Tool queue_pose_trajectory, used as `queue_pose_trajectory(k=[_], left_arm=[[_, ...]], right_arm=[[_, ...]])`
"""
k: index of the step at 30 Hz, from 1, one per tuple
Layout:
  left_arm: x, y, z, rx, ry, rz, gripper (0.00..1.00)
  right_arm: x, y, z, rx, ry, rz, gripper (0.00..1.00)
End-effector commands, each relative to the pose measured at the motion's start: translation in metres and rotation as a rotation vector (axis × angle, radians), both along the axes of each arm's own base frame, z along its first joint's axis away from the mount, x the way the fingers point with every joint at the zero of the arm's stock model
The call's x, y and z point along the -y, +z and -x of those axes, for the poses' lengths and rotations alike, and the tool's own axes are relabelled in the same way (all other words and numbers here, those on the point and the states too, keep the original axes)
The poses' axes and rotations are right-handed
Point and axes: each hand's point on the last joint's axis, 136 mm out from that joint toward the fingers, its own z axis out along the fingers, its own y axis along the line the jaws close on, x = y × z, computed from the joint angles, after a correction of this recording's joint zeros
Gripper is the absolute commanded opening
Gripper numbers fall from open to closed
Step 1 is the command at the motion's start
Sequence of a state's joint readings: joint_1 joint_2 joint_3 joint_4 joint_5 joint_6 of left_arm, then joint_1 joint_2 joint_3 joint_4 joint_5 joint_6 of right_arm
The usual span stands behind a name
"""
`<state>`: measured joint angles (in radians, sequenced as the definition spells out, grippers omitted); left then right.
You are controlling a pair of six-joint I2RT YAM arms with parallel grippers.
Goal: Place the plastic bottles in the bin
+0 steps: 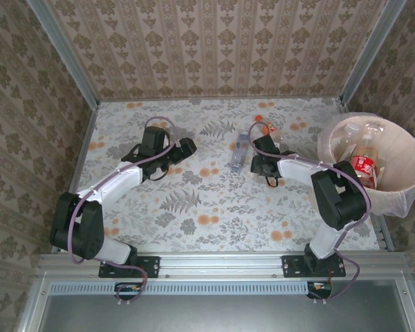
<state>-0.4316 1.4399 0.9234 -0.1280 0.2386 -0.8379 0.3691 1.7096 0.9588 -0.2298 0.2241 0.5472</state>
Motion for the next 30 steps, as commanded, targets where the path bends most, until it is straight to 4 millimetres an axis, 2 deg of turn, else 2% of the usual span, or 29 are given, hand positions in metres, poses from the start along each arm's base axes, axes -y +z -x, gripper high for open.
queue_pose_trajectory(k=[1, 6, 13, 16, 22, 26, 30], left_arm=[[0.001, 0.010, 0.001, 0.030, -0.006, 0.000, 1.00], [0.006, 0.011, 0.000, 0.020, -0.021, 0.012, 1.00], [0.010, 0.010, 0.000, 0.007, -0.030, 0.023, 1.00], [0.010, 0.008, 0.000, 0.000, -0.029, 0.026, 1.00], [0.012, 0.006, 0.000, -0.015, -0.031, 0.033, 1.00], [0.013, 0.005, -0.001, -0.018, -0.026, 0.039, 1.00], [0.014, 0.005, -0.001, -0.020, -0.028, 0.043, 1.00]], right_arm=[[0.000, 0.027, -0.001, 0.065, 0.064, 0.012, 0.48], [0.000, 0.053, 0.001, 0.128, 0.107, 0.017, 0.43], [-0.005, 0.104, 0.004, 0.252, 0.146, -0.034, 0.39], [-0.009, 0.142, 0.005, 0.334, 0.161, -0.075, 0.37], [-0.002, 0.217, 0.014, 0.477, 0.181, -0.062, 0.35], [0.013, 0.262, 0.023, 0.548, 0.174, 0.011, 0.34], [0.032, 0.293, 0.030, 0.567, 0.139, 0.104, 0.34]])
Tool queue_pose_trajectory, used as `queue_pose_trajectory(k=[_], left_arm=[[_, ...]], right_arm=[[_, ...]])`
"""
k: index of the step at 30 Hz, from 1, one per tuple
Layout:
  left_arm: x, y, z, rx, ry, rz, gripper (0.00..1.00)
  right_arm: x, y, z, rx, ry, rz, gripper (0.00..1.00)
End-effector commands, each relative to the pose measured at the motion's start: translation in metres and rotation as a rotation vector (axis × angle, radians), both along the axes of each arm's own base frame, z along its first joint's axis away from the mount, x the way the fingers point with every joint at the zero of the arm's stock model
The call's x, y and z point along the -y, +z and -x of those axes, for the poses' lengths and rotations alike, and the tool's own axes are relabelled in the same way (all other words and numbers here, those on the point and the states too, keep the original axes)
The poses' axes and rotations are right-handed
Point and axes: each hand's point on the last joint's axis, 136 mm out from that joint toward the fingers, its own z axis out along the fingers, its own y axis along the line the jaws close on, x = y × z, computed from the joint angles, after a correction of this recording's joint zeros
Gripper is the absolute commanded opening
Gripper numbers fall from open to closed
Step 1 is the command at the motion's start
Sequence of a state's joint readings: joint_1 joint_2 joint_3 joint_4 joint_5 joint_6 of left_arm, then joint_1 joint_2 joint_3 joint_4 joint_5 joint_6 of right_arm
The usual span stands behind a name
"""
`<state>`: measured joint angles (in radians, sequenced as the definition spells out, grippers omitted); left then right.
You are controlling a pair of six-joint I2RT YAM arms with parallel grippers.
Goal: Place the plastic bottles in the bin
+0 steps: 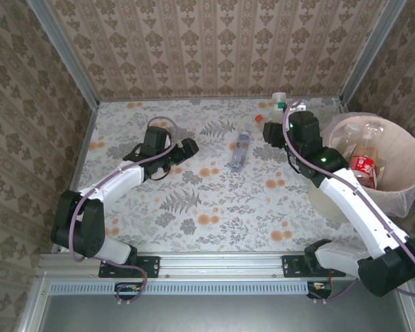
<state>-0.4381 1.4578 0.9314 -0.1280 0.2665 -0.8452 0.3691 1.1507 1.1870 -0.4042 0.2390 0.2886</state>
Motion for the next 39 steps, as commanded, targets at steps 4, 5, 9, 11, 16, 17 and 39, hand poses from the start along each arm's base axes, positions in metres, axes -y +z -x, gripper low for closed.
queue_pose_trajectory(k=[4, 5, 9, 11, 16, 17, 39], left_arm=[[0.007, 0.008, -0.003, -0.001, -0.004, 0.029, 1.00], [0.007, 0.008, -0.003, -0.002, -0.005, 0.029, 1.00], [0.006, 0.008, -0.004, -0.004, 0.006, 0.023, 1.00], [0.003, 0.008, -0.006, -0.001, 0.020, 0.011, 1.00], [0.007, 0.012, -0.007, 0.006, 0.005, 0.012, 1.00], [0.009, 0.012, -0.007, 0.006, -0.007, 0.010, 1.00], [0.030, 0.017, -0.022, -0.039, -0.079, 0.028, 1.00]], right_arm=[[0.054, 0.039, 0.022, -0.007, -0.179, 0.228, 0.34], [0.065, 0.045, 0.026, -0.008, -0.224, 0.267, 0.34], [0.103, 0.062, 0.045, -0.048, -0.377, 0.421, 0.34], [0.120, 0.067, 0.054, -0.071, -0.434, 0.464, 0.35], [0.165, 0.074, 0.078, -0.091, -0.566, 0.446, 0.34], [0.175, 0.075, 0.084, -0.096, -0.596, 0.442, 0.34], [0.289, 0.012, 0.155, -0.446, -0.884, 0.554, 0.47]])
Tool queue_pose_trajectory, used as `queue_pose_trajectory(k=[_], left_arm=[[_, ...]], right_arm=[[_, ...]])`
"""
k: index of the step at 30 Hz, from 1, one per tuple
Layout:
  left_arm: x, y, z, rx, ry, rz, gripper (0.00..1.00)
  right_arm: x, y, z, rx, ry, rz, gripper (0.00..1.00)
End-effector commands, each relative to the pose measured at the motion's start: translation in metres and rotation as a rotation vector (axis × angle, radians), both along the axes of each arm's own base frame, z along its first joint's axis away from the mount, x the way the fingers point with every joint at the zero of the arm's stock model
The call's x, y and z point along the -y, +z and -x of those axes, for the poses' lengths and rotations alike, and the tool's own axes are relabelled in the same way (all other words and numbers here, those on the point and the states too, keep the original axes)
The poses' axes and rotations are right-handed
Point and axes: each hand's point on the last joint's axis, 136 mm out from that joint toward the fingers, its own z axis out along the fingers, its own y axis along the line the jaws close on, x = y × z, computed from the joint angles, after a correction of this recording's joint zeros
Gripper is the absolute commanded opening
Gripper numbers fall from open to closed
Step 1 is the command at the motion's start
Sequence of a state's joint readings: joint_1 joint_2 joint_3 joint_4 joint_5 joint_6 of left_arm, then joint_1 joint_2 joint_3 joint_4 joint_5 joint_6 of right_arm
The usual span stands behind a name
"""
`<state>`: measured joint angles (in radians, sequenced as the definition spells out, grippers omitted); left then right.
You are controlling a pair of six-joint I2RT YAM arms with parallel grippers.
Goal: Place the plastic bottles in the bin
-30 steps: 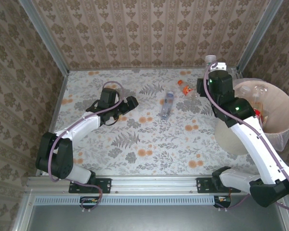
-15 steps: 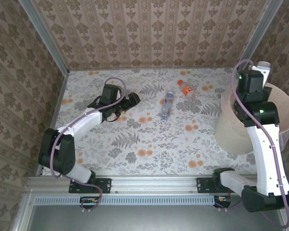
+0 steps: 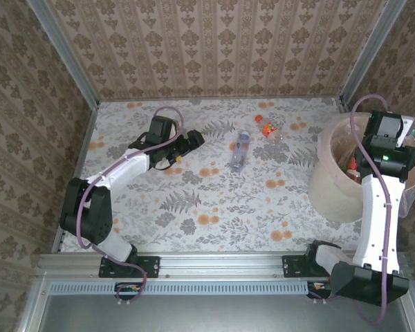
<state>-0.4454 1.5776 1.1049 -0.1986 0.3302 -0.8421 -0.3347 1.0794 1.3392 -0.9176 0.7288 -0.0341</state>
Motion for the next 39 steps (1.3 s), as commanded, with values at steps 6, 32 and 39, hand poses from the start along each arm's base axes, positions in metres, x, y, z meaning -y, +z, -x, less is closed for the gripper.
queue_pose_trajectory(k=[6, 32, 39], left_arm=[[0.018, 0.003, 0.007, -0.005, -0.056, -0.006, 1.00], [0.021, 0.009, 0.007, 0.026, -0.077, -0.005, 1.00], [0.014, 0.010, 0.014, 0.054, -0.067, -0.010, 1.00]], right_arm=[[0.003, -0.006, 0.029, -0.091, -0.075, 0.015, 0.78], [-0.083, 0.050, -0.053, 0.329, 0.252, -0.172, 1.00], [-0.164, 0.061, -0.105, 0.487, 0.560, -0.369, 1.00]])
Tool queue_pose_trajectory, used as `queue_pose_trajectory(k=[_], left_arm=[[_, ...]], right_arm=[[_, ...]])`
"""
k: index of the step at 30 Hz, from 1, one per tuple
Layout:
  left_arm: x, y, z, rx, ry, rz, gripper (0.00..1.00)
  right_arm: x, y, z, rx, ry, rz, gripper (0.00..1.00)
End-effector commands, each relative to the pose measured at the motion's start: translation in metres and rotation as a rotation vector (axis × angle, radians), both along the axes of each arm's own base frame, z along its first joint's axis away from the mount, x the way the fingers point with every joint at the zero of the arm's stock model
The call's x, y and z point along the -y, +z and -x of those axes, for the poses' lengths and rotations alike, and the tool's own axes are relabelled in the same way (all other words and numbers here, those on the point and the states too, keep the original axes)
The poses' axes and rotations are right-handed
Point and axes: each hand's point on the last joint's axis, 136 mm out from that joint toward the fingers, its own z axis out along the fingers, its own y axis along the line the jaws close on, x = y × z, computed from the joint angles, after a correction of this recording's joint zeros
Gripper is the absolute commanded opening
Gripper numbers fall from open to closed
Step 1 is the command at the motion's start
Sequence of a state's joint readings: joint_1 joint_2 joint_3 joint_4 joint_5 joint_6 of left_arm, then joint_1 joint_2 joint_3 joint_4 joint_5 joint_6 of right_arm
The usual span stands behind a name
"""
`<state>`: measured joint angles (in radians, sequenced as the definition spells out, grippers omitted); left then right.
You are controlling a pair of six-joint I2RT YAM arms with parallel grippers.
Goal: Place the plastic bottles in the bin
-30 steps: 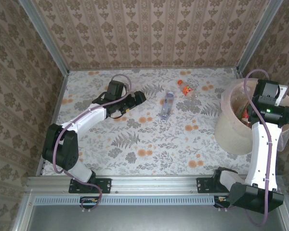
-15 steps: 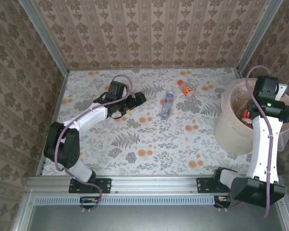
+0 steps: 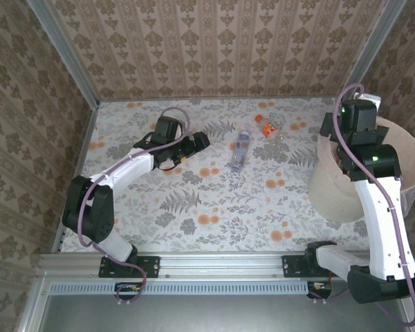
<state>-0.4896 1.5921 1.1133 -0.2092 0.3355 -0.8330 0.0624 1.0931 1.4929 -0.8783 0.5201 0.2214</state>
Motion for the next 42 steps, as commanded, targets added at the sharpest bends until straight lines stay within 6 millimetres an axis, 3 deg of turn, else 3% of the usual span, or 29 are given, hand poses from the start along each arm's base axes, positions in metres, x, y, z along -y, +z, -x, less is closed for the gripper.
queue_pose_trajectory(k=[1, 6, 12, 15, 24, 28, 38, 42], left_arm=[[-0.004, 0.014, 0.003, 0.067, -0.011, 0.000, 1.00], [-0.004, 0.012, 0.006, 0.064, -0.013, 0.008, 1.00], [-0.008, 0.013, 0.011, 0.073, -0.009, 0.010, 1.00], [-0.011, 0.013, 0.014, 0.077, -0.002, 0.010, 1.00], [-0.023, 0.011, 0.023, 0.088, 0.030, -0.014, 1.00], [-0.026, 0.012, 0.024, 0.094, 0.038, -0.023, 1.00], [-0.036, 0.013, 0.022, 0.115, 0.069, -0.042, 1.00], [-0.037, 0.016, 0.021, 0.119, 0.069, -0.036, 1.00]], right_arm=[[-0.053, 0.009, -0.034, 0.117, 0.215, -0.158, 1.00], [-0.120, -0.016, -0.073, 0.084, 0.486, -0.289, 1.00], [-0.145, -0.059, -0.108, -0.018, 0.559, -0.332, 1.00], [-0.156, -0.095, -0.123, -0.114, 0.591, -0.362, 1.00], [-0.162, -0.177, -0.169, -0.300, 0.556, -0.351, 1.00], [-0.154, -0.215, -0.186, -0.414, 0.517, -0.285, 1.00], [-0.146, -0.285, -0.225, -0.606, 0.477, -0.190, 1.00], [-0.128, -0.303, -0.244, -0.640, 0.393, -0.101, 1.00]])
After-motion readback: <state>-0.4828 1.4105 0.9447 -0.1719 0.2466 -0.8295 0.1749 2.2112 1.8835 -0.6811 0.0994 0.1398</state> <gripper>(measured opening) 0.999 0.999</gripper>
